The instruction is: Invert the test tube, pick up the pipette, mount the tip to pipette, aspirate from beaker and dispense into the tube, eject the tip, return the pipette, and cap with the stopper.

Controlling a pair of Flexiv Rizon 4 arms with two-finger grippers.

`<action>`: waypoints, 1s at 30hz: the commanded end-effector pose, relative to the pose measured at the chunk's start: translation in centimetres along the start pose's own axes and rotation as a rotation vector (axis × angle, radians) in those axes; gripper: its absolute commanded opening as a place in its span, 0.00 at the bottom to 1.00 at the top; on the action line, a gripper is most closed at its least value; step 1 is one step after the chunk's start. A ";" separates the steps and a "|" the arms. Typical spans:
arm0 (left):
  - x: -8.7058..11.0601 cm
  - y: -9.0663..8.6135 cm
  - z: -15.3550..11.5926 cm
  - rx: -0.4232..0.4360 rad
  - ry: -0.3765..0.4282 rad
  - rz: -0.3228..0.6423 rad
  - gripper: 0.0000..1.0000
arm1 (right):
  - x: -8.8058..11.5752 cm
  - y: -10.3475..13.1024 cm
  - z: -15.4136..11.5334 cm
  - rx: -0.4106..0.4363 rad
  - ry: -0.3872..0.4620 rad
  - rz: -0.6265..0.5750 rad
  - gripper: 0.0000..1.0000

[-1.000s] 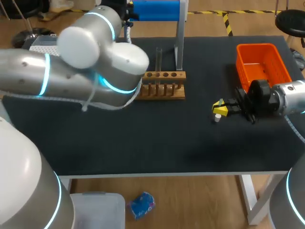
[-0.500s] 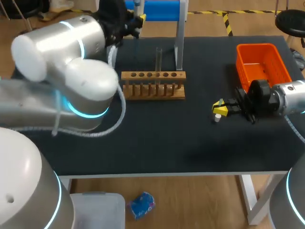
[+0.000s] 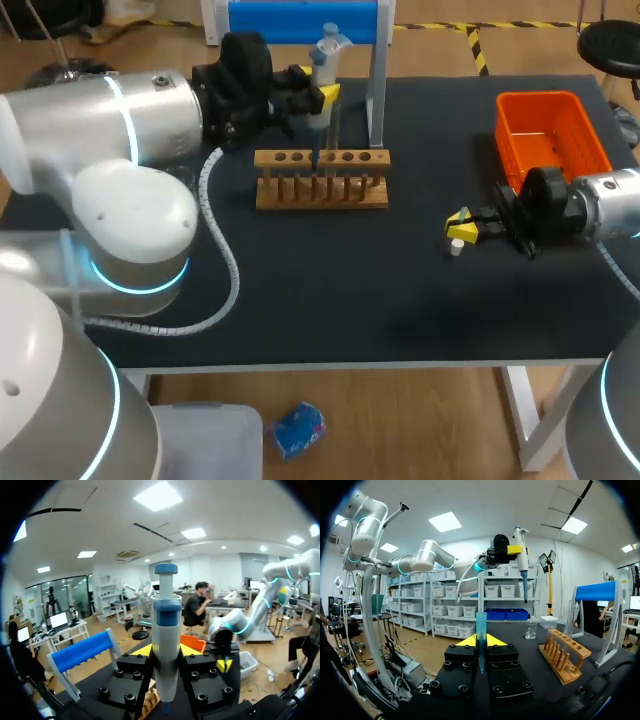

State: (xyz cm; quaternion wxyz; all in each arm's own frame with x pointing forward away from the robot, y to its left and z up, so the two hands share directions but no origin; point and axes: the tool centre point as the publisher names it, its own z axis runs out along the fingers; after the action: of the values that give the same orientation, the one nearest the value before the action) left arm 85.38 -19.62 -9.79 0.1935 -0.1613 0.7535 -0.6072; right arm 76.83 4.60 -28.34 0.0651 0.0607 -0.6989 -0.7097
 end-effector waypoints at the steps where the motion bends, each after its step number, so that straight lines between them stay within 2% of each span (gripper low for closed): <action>1: 0.1 0.1 0.6 0.079 0.478 0.013 0.00 | 0.0 0.0 -0.1 0.000 0.002 0.000 0.00; 4: 0.5 -0.3 1.5 0.088 0.536 0.031 0.00 | 0.0 0.0 -0.1 0.000 0.002 0.000 0.00; 7: 0.8 -0.4 2.3 0.075 0.547 0.044 0.00 | 0.0 0.0 -0.1 0.000 0.002 0.000 0.00; 9: 0.6 -0.3 2.7 0.046 0.512 0.037 0.00 | 0.0 0.0 -0.1 0.000 0.002 0.000 0.00; 10: 0.4 -0.2 2.9 0.014 0.461 0.041 0.00 | 0.0 0.0 -0.1 0.000 0.002 0.000 0.00; 25: 0.4 -0.2 2.9 0.014 0.461 0.041 0.00 | 0.0 0.0 -0.1 0.000 0.002 0.000 0.00; 30: 0.6 0.5 3.4 0.090 0.411 0.004 0.00 | 0.0 0.0 -0.1 0.000 0.002 0.000 0.00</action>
State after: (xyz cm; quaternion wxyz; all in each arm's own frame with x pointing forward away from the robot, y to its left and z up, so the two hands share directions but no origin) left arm 86.55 -22.31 -10.05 0.0360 -0.0219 0.7673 -0.6399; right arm 76.83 4.60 -28.34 0.0651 0.0607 -0.6989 -0.7097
